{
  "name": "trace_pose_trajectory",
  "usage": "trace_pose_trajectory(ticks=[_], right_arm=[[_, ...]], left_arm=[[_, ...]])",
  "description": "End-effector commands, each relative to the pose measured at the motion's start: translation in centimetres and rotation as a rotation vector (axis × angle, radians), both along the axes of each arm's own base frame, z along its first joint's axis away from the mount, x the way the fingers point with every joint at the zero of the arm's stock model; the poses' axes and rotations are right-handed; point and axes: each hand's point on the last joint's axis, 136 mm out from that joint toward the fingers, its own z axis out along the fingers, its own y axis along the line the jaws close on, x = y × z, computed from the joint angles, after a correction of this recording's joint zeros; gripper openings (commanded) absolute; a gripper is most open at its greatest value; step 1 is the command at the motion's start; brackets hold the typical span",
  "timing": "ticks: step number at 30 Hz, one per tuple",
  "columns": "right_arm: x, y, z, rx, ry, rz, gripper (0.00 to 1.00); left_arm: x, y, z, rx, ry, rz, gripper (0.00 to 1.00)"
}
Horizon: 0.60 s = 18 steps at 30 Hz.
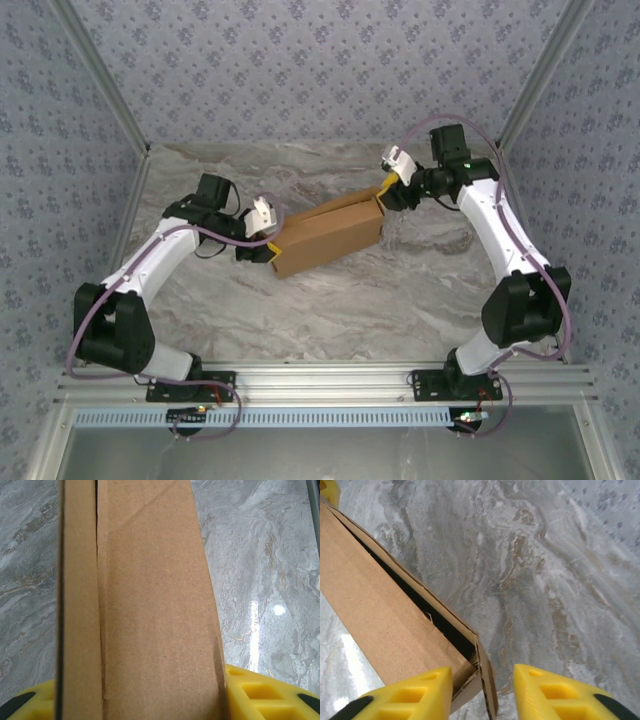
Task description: Fold the paper box
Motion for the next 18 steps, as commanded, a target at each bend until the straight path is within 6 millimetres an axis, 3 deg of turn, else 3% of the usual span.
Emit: trace_pose_trajectory(ticks=[1,13,18], right_arm=[[-0.7,0.2,-0.2,-0.035,0.028,0.037,0.32],[0.5,0.5,-1.0,-0.128,0.031,-0.011,0.09],[1.1,0.5,-0.7,-0.168,0.059,-0.104,0.05]], left_arm=[[0.2,-1.0,2.3,-0.079,-0.048,-0.058,0.36],[0.1,-1.0,1.8,-0.062,-0.018,-0.055,0.36],[0.5,-0.9,0.9,-0.022,-0.002,-0.030,0.37]])
